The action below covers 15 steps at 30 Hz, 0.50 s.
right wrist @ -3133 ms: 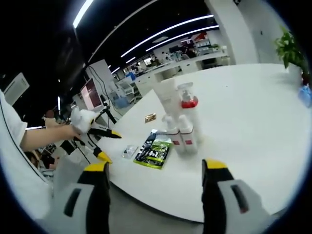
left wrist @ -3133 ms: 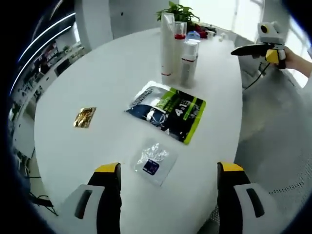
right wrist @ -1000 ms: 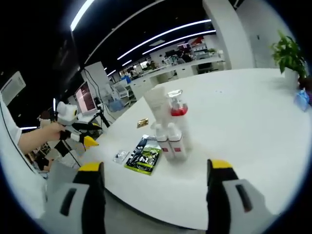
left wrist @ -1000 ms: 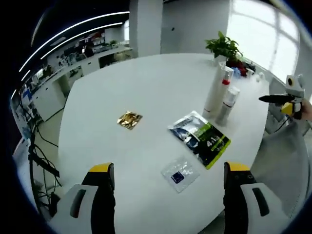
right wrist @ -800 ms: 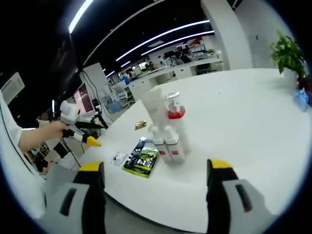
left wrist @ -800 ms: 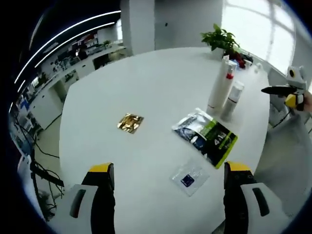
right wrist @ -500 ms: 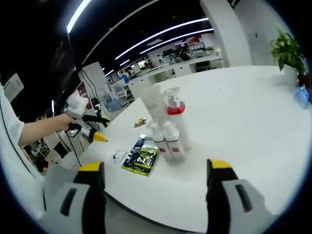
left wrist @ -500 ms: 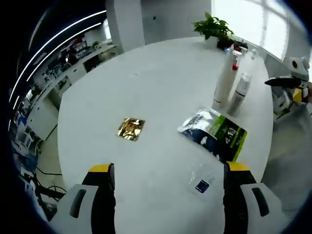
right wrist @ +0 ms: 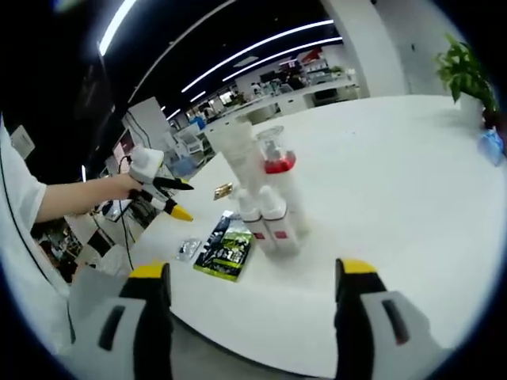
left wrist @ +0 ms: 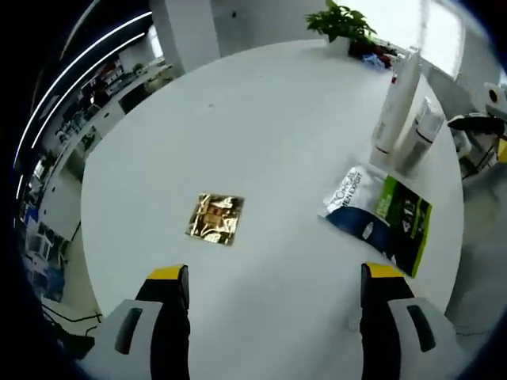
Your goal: Arrange the skincare products in the storage area until every visible bottle or jar stands upright without overlapping.
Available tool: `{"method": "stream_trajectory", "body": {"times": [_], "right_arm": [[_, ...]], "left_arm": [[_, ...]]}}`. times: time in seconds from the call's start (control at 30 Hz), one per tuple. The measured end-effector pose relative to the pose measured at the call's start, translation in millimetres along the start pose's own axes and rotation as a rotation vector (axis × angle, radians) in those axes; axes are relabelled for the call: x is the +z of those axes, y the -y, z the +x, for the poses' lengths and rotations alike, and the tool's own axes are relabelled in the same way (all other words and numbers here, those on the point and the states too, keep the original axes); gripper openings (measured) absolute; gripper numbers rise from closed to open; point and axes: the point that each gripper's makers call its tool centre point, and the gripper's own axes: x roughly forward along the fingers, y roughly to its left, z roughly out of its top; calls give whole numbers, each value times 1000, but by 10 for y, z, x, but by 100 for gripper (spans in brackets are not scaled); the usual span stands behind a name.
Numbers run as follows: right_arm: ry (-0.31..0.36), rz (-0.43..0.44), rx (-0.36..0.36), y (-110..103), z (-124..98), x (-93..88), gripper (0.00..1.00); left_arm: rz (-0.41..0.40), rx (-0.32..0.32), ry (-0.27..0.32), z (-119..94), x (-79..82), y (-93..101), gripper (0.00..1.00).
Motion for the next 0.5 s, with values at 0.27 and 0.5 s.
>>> {"method": "stream_trajectory", "body": {"times": [0.27, 0.5], "right_arm": [[-17, 18, -5, 54, 79, -21, 85], [-35, 36, -13, 109, 128, -95, 85]], "left_arm": [[27, 1, -54, 229, 93, -311, 84], [64, -18, -92, 432, 157, -437, 82]]}}
